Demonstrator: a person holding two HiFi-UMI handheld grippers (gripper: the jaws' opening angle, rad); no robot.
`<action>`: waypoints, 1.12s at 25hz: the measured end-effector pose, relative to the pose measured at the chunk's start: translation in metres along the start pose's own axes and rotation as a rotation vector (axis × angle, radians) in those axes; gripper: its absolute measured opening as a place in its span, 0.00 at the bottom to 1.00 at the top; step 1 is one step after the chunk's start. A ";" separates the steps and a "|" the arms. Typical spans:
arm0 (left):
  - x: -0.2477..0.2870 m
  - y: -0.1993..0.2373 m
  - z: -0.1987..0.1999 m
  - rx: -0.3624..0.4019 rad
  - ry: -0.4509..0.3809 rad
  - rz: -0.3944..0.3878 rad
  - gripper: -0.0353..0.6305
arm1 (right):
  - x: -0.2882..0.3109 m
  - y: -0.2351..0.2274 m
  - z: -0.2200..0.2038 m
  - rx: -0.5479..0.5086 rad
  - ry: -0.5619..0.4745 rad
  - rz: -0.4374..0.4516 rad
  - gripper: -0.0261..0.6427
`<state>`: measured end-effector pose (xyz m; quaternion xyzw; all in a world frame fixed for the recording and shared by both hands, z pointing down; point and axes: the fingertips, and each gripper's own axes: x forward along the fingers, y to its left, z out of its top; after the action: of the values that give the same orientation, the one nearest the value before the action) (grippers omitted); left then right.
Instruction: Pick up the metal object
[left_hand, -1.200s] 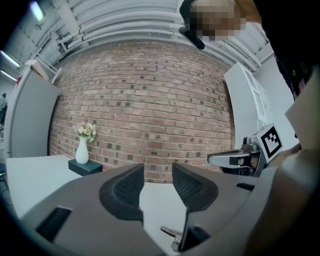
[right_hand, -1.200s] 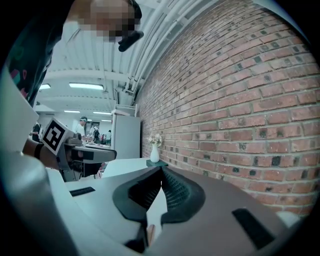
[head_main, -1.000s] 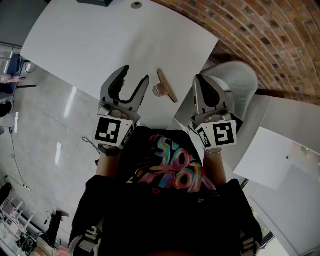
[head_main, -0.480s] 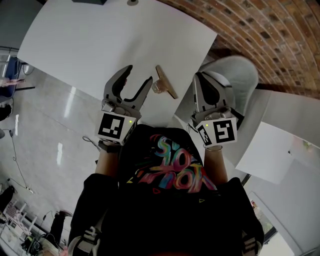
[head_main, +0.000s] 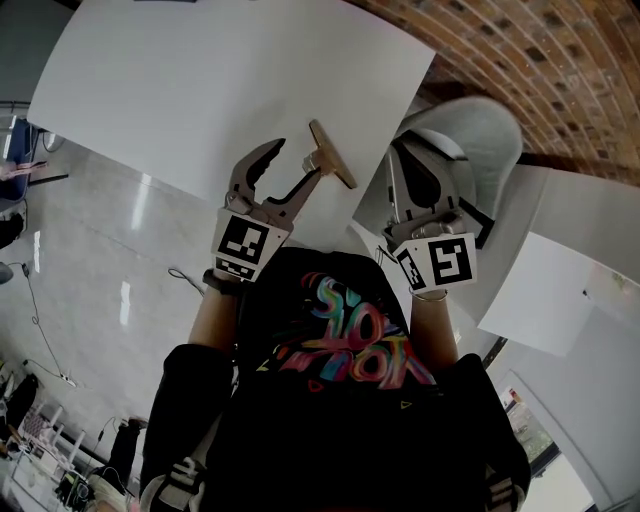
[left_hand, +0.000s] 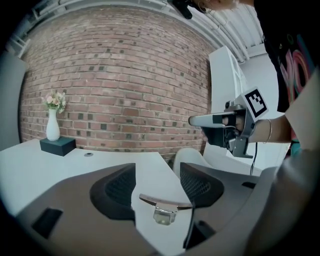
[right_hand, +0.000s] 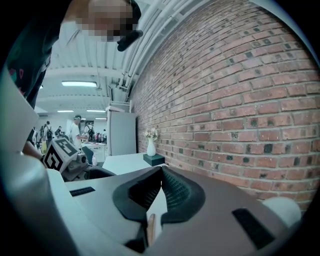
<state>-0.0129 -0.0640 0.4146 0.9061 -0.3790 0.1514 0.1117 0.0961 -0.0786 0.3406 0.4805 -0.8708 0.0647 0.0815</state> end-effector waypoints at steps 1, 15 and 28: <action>0.003 -0.002 -0.006 0.004 0.015 -0.013 0.45 | 0.000 0.000 -0.002 0.004 0.002 -0.001 0.06; 0.058 -0.026 -0.107 0.088 0.269 -0.150 0.49 | 0.005 -0.008 -0.028 0.051 0.039 -0.007 0.06; 0.087 -0.024 -0.156 0.181 0.424 -0.158 0.51 | 0.011 -0.012 -0.048 0.069 0.081 0.015 0.06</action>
<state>0.0328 -0.0549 0.5890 0.8873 -0.2599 0.3621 0.1187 0.1044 -0.0844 0.3900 0.4736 -0.8675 0.1147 0.0997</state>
